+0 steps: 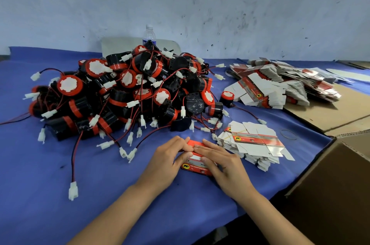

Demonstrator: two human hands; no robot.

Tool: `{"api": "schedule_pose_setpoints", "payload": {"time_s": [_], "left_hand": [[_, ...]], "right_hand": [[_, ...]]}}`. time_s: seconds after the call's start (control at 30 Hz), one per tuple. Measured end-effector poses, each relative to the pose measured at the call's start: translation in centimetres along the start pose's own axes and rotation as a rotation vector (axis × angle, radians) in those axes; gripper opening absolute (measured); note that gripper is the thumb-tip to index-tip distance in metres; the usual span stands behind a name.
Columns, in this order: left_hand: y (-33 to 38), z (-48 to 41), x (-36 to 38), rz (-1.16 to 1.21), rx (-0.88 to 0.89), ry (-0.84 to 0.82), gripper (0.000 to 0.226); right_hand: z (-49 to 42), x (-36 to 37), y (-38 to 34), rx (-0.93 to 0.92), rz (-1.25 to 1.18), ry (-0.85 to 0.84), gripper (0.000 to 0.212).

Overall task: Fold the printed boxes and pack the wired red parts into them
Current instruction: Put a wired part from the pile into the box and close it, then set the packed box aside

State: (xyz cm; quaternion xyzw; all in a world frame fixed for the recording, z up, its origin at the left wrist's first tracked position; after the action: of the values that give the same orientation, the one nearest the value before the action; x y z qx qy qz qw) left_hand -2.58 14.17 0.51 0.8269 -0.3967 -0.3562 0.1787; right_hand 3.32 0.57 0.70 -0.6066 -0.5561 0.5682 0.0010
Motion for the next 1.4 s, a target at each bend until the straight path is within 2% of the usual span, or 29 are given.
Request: {"api": "schedule_pose_setpoints", "payload": {"time_s": [0.23,0.37,0.43,0.57,0.7,0.77,0.8,0.87,0.9,1.0,1.03,1.1,1.2,1.27,1.33,1.4], "left_hand": [[0.8,0.6,-0.2,-0.073,0.114,-0.047,0.014],[0.8,1.0,-0.4,-0.156,0.158,-0.114,0.017],[1.1,1.0,-0.3,-0.201,0.183,-0.120,0.016],[1.3,1.2,0.0,-0.267,0.169,-0.146,0.016],[0.4,1.4,0.9,-0.280,0.085,-0.259,0.054],[0.2,1.5,0.5,-0.263,0.056,-0.237,0.059],[0.3,1.6,0.3,-0.252,0.045,-0.218,0.057],[0.4,1.8,-0.1,-0.242,0.039,-0.207,0.056],[0.6,1.9,-0.2,-0.248,0.054,-0.212,0.058],[0.7,1.8,-0.4,-0.187,0.037,-0.187,0.064],[0.6,1.7,-0.5,-0.161,0.006,-0.173,0.067],[0.2,1.8,-0.9,-0.124,-0.036,-0.129,0.067],[-0.2,1.9,-1.2,-0.111,-0.057,-0.111,0.052],[-0.1,1.9,-1.1,-0.099,-0.049,-0.118,0.042],[-0.3,2.0,-1.0,-0.071,-0.061,-0.119,0.036],[-0.6,2.1,-1.0,-0.051,-0.077,-0.119,0.033]], "right_hand": [[0.3,0.3,-0.1,-0.047,0.130,-0.110,0.037],[0.8,0.3,-0.5,-0.173,0.350,-0.076,0.041],[1.1,0.4,-0.2,-0.178,0.391,-0.098,0.045],[1.1,0.7,0.3,-0.047,0.180,-0.132,0.046],[1.7,-0.3,-0.9,-0.062,0.091,0.068,0.040],[2.0,-0.6,-1.7,-0.006,-0.055,0.092,0.037],[2.2,-0.4,-2.1,0.004,-0.086,0.063,0.042],[2.6,0.0,-2.6,-0.014,-0.035,0.001,0.062],[2.7,-0.1,-2.6,-0.020,0.005,0.000,0.064],[2.5,-2.8,-3.1,0.001,0.073,0.116,0.051],[2.4,-4.3,-3.2,0.042,0.005,0.164,0.049],[2.4,-8.1,-3.3,0.135,-0.300,0.324,0.048],[3.2,-14.7,-2.4,0.191,-0.964,0.719,0.031],[3.5,-17.9,-1.2,0.131,-1.506,0.918,0.024],[3.6,-19.5,-0.3,0.067,-1.861,1.019,0.044],[3.0,-19.1,0.1,0.099,-2.001,0.968,0.065]]}}
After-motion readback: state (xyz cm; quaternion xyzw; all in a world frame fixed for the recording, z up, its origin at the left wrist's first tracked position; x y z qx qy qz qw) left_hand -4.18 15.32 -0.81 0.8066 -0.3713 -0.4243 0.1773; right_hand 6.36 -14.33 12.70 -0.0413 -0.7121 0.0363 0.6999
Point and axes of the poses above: each hand's wrist, its own z-axis away from the middle knuckle, its own x-axis out of the palm, y = z × x, the point moved 7 cm from there along -z, towards the middle knuckle, and after that the axes turned 10 degrees about x, right-handed, at the moved point
